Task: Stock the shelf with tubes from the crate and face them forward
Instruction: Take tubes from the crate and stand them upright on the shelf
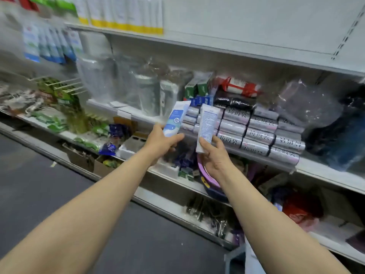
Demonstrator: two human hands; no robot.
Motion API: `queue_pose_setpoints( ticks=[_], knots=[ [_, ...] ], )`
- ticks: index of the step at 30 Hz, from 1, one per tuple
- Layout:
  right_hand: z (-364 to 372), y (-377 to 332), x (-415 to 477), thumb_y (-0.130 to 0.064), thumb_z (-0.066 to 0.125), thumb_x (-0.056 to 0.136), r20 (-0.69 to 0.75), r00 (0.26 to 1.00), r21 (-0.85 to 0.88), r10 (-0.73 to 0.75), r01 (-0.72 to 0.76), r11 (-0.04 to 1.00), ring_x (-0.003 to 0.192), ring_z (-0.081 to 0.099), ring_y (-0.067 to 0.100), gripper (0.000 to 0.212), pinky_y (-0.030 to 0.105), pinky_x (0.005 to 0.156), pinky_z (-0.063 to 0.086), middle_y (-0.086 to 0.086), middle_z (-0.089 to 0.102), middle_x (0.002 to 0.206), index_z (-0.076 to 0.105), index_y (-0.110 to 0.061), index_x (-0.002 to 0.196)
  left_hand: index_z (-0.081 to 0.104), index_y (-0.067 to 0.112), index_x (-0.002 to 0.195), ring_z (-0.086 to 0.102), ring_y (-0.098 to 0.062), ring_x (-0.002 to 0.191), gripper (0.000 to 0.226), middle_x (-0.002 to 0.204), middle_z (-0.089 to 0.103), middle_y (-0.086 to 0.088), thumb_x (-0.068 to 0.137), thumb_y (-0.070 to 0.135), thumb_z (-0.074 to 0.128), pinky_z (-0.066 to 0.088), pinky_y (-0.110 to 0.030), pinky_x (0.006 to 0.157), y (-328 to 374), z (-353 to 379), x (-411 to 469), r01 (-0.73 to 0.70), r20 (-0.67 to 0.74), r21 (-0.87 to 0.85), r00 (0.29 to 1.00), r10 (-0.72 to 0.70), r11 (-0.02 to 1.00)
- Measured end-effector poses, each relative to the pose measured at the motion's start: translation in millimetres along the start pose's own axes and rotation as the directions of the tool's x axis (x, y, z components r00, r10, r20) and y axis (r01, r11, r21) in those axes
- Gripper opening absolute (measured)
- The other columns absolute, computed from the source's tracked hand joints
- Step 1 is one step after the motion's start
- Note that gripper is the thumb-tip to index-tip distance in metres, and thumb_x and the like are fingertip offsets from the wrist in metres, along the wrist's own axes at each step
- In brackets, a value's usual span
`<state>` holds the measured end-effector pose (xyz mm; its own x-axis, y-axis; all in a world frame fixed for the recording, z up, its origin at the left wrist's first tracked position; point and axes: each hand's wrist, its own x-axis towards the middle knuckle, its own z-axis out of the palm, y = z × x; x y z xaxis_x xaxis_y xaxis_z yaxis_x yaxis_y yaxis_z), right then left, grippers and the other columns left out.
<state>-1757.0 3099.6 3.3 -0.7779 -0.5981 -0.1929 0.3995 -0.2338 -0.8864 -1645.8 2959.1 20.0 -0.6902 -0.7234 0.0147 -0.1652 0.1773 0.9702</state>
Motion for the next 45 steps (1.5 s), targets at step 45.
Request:
queue_pose_setpoints(
  ticks=[45],
  knots=[
    [253.2, -257.4, 289.8, -0.002, 0.072, 0.084, 0.039, 0.881, -0.256, -0.471, 0.465, 0.848, 0.101, 0.067, 0.027, 0.042, 0.038, 0.079, 0.06, 0.015, 0.067, 0.117, 0.058, 0.005, 0.123, 0.064, 0.017, 0.11, 0.065, -0.019, 0.089, 0.036, 0.105, 0.068, 0.0, 0.079, 0.033, 0.075, 0.054, -0.034, 0.083, 239.4, -111.7, 386.6, -0.45, -0.22, 0.078, 0.863, 0.455, 0.89]
  ],
)
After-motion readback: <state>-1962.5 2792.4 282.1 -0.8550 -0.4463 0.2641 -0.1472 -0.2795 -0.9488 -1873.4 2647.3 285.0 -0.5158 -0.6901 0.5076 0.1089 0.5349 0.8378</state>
